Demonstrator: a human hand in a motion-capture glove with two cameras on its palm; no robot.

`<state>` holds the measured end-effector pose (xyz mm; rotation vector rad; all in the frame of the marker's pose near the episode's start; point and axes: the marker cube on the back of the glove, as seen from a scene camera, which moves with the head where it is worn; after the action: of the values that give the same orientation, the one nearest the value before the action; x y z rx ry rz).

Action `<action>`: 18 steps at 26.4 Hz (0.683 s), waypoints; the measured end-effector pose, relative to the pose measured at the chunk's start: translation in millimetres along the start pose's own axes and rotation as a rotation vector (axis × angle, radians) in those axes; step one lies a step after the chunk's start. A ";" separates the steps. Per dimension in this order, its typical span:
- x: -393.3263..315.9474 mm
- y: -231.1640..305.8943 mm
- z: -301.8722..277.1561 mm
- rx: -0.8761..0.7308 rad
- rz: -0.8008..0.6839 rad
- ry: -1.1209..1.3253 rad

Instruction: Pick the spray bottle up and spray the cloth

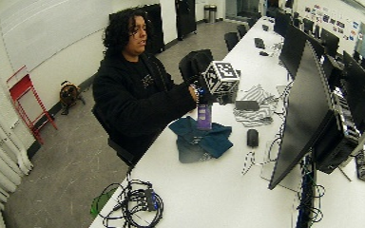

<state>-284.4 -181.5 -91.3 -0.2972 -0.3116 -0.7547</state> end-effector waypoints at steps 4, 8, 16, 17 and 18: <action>-9.0 -26.4 16.9 0.084 -0.070 -0.147; -13.9 -49.8 41.8 0.119 -0.113 -0.312; 2.2 -83.3 89.2 0.298 -0.082 -0.558; 5.4 -87.4 94.7 0.309 -0.079 -0.570; 8.3 -90.6 99.4 0.317 -0.078 -0.575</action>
<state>-359.5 -212.4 16.3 -0.1970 -0.9812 -0.6732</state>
